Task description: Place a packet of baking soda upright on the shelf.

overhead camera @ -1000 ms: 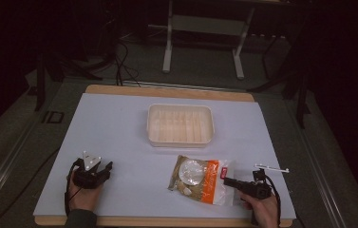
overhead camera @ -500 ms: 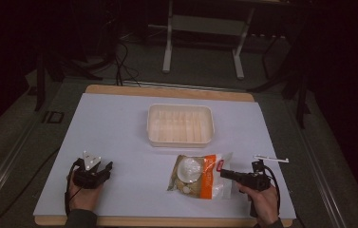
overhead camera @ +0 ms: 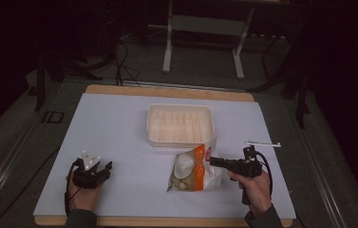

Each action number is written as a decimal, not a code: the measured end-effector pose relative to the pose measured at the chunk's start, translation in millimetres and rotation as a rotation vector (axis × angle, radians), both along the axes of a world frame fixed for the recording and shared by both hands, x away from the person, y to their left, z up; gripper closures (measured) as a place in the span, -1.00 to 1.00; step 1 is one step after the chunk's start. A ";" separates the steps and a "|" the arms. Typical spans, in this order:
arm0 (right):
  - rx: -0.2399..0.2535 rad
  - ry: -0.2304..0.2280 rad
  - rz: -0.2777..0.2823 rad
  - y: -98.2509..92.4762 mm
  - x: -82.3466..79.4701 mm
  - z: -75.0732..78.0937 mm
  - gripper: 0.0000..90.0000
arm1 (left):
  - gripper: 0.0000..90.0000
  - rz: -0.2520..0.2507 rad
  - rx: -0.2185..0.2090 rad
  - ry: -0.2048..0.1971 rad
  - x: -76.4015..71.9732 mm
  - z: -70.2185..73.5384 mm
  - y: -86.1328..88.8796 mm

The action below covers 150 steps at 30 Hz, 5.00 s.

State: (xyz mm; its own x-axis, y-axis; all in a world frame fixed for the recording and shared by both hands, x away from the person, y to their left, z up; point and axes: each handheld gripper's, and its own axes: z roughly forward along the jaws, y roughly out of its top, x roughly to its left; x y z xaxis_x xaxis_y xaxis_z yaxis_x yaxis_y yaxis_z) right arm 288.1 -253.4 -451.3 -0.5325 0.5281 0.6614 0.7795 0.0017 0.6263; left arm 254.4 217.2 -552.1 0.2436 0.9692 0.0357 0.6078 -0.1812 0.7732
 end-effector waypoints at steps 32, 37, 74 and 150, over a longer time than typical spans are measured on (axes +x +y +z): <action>0.027 -0.059 0.101 72.9 19.4 36.6 1.00 | 0.11 0.008 -0.005 -0.011 -0.2 1.1 1.5; 0.038 -0.047 0.101 79.3 22.1 40.5 1.00 | 0.11 0.009 -0.005 -0.013 -0.4 1.1 1.5; 0.069 -0.054 0.075 108.7 43.5 65.5 1.00 | 0.10 0.004 0.001 -0.022 -0.4 1.1 0.4; 0.290 -0.019 -0.004 145.4 118.5 81.5 1.00 | 0.09 -0.004 -0.009 -0.031 -0.7 1.4 1.2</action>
